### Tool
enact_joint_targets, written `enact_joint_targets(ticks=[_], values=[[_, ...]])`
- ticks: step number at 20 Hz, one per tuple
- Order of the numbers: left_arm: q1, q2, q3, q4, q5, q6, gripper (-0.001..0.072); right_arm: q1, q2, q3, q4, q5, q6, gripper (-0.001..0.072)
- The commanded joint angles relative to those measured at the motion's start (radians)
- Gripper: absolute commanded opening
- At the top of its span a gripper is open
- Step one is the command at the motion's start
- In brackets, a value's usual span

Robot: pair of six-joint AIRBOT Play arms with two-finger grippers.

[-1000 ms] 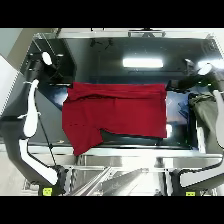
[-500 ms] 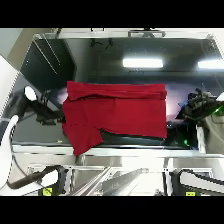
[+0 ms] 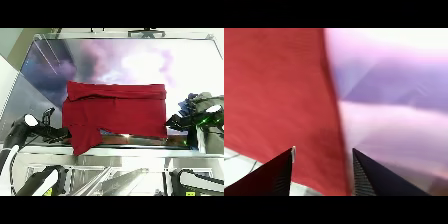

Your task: Fold the shirts.

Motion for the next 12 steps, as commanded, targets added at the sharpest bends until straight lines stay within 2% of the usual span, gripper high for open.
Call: enact_joint_targets(ticks=[1,6,8,9,10,12], values=[[0.002,-0.013,-0.059,-0.062,0.083,0.019,0.0561,0.078,-0.060,-0.010,0.032,-0.031,-0.018,0.0432],[0.002,-0.141,-0.057,-0.064,0.146,0.021,0.0560,0.143,-0.075,-0.010,0.056,-0.025,-0.018,0.0432],[0.003,-0.159,-0.056,-0.129,0.183,0.048,0.0558,0.143,-0.075,-0.010,0.059,-0.018,-0.018,0.0432],[0.002,-0.157,-0.057,-0.194,0.200,0.084,0.0488,0.143,-0.075,-0.010,0.060,-0.018,-0.018,0.0432],[0.003,-0.147,-0.057,-0.276,0.216,0.132,0.0344,0.143,-0.075,-0.010,0.066,-0.017,-0.018,0.0432],[0.002,-0.115,-0.057,-0.425,0.238,0.222,0.0305,0.143,-0.075,-0.010,0.076,-0.018,-0.018,0.0432]])
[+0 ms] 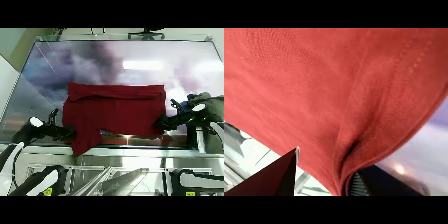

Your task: Fold the shirts.

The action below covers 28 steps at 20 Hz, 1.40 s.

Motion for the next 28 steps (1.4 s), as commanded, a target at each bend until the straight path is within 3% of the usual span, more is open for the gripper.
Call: enact_joint_targets(ticks=[1,2,4,6,7,8,11,13,18,23,26,28], values=[[0.001,0.037,0.002,-0.240,0.049,0.145,0.0168,0.004,-0.002,0.002,-0.011,-0.007,0.000,0.0431],[0.001,0.061,0.002,-0.255,0.051,0.163,0.0014,0.004,-0.001,0.002,-0.012,-0.005,0.000,0.0431],[0.005,0.111,0.002,-0.252,0.054,0.163,0.0021,-0.002,-0.001,0.007,-0.020,0.006,-0.001,0.0423],[0.026,0.165,0.002,-0.252,0.048,0.162,0.0021,-0.020,0.000,0.035,-0.034,0.051,-0.003,0.0183],[0.039,0.194,0.002,-0.253,0.046,0.162,0.0021,-0.039,0.002,0.052,-0.033,0.082,-0.002,0.0127],[0.052,0.220,0.005,-0.253,0.041,0.161,0.0021,-0.056,0.008,0.068,-0.034,0.112,0.001,0.0020],[0.090,0.279,0.071,-0.238,-0.033,0.159,0.0020,-0.115,0.049,0.109,-0.047,0.155,0.025,0.0019],[0.114,0.301,0.137,-0.176,-0.047,0.111,0.0020,-0.153,0.084,0.126,-0.063,0.156,0.045,0.0019],[0.122,0.237,0.261,-0.095,-0.136,0.072,0.0020,-0.167,0.106,0.127,-0.172,0.172,0.090,0.0019],[-0.015,0.082,0.492,-0.087,-0.125,0.070,0.0020,-0.108,0.138,0.251,-0.100,0.162,0.084,0.0019],[-0.097,-0.080,0.668,-0.084,-0.089,0.059,0.0019,-0.034,0.134,0.377,-0.097,0.046,0.124,0.0019],[-0.128,-0.195,0.769,-0.006,-0.066,0.007,0.0017,0.003,0.110,0.426,-0.097,-0.062,0.143,0.0019]])
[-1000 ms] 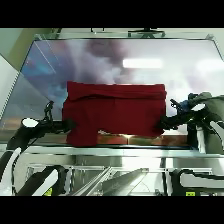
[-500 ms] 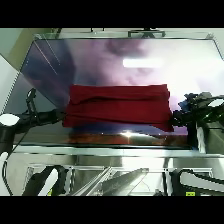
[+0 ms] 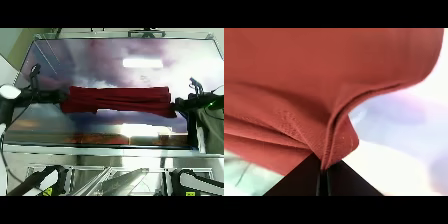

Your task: Fold the shirts.

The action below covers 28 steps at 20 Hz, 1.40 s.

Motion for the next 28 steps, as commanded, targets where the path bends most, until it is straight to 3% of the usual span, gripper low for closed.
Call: enact_joint_targets(ticks=[1,4,7,13,14,15,16,18,20,23,26,28], values=[[-0.071,-0.197,0.192,0.130,0.040,-0.079,0.0012,0.065,-0.039,0.105,0.014,-0.180,0.045,0.0019],[-0.116,-0.345,0.318,0.289,0.082,-0.156,0.0012,0.100,-0.137,0.151,0.003,-0.317,0.066,0.0019],[-0.161,-0.499,0.432,0.340,0.101,-0.164,0.0012,0.123,-0.251,0.194,-0.047,-0.415,0.090,0.0019],[-0.205,-0.706,0.611,0.384,0.015,-0.171,0.0012,0.128,-0.327,0.221,-0.055,-0.441,0.058,0.0022],[-0.212,-0.718,0.645,0.384,0.001,-0.171,0.0034,0.126,-0.319,0.230,-0.055,-0.422,0.058,0.0063],[-0.217,-0.724,0.684,0.383,-0.013,-0.171,0.0173,0.118,-0.311,0.251,-0.055,-0.395,0.058,0.0284],[-0.223,-0.724,0.719,0.384,-0.022,-0.171,0.0296,0.111,-0.309,0.283,-0.066,-0.359,0.054,0.0398],[-0.225,-0.723,0.802,0.385,-0.040,-0.170,0.0295,0.087,-0.309,0.338,-0.137,-0.311,0.052,0.0408],[-0.224,-0.724,0.869,0.385,-0.063,-0.170,0.0295,0.051,-0.319,0.353,-0.170,-0.300,0.077,0.0602],[-0.225,-0.724,0.940,0.384,-0.103,-0.171,0.0295,0.000,-0.375,0.353,-0.077,-0.238,0.070,0.0600],[-0.225,-0.722,0.951,0.384,-0.122,-0.171,0.0295,-0.020,-0.435,0.353,0.084,-0.205,-0.037,0.0601],[-0.225,-0.722,0.949,0.383,-0.144,-0.171,0.0295,-0.021,-0.474,0.355,0.091,-0.200,-0.047,0.0602]])
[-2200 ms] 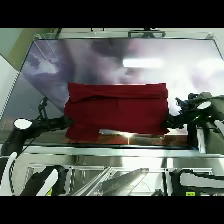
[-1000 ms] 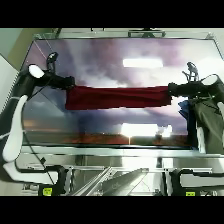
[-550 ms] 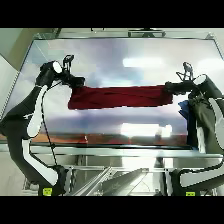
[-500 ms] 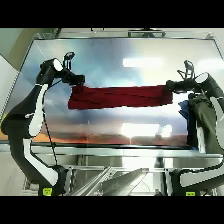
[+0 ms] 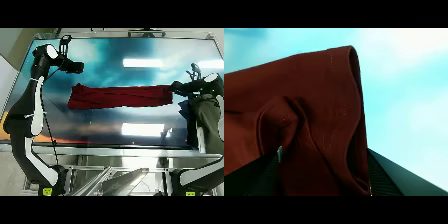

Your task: Fold the shirts.

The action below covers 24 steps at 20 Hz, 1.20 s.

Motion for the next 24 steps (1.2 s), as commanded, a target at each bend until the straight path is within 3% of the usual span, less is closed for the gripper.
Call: enact_joint_targets(ticks=[1,4,5,8,9,10,11,12,15,17,20,24], values=[[0.000,0.000,0.015,0.000,-0.042,-0.001,0.0295,-0.013,-0.073,0.004,0.090,0.049,-0.049,0.0601],[0.000,0.000,0.015,-0.020,-0.059,-0.001,0.0295,-0.009,-0.115,0.004,0.145,0.086,-0.091,0.0596],[-0.004,0.000,0.015,-0.020,-0.059,-0.001,0.0294,-0.007,-0.120,0.004,0.171,0.088,-0.108,0.0531],[-0.030,0.000,0.015,-0.019,-0.055,-0.001,0.0294,-0.004,-0.119,0.014,0.222,0.094,-0.163,0.0084],[-0.045,-0.001,0.015,-0.019,-0.048,0.000,0.0293,-0.004,-0.119,0.025,0.241,0.106,-0.168,0.0020],[-0.060,-0.004,0.015,-0.019,-0.041,0.000,0.0234,-0.004,-0.119,0.040,0.264,0.126,-0.167,0.0019],[-0.075,-0.010,0.015,-0.019,-0.036,0.000,0.0093,-0.004,-0.118,0.062,0.288,0.156,-0.167,0.0019],[-0.096,-0.023,0.015,-0.019,-0.036,0.000,0.0022,-0.004,-0.113,0.089,0.298,0.193,-0.160,0.0019],[-0.183,-0.087,0.015,-0.023,-0.032,-0.001,0.0022,-0.003,-0.067,0.185,0.303,0.336,-0.096,0.0019],[-0.253,-0.150,0.015,-0.103,-0.006,-0.001,0.0023,-0.001,-0.014,0.240,0.309,0.410,-0.057,0.0018],[-0.343,-0.240,0.015,-0.301,0.114,0.000,0.0023,-0.001,0.080,0.291,0.357,0.475,0.002,0.0019],[-0.441,-0.320,0.016,-0.360,0.207,-0.001,0.0022,0.010,0.173,0.295,0.396,0.518,0.040,0.0019]])
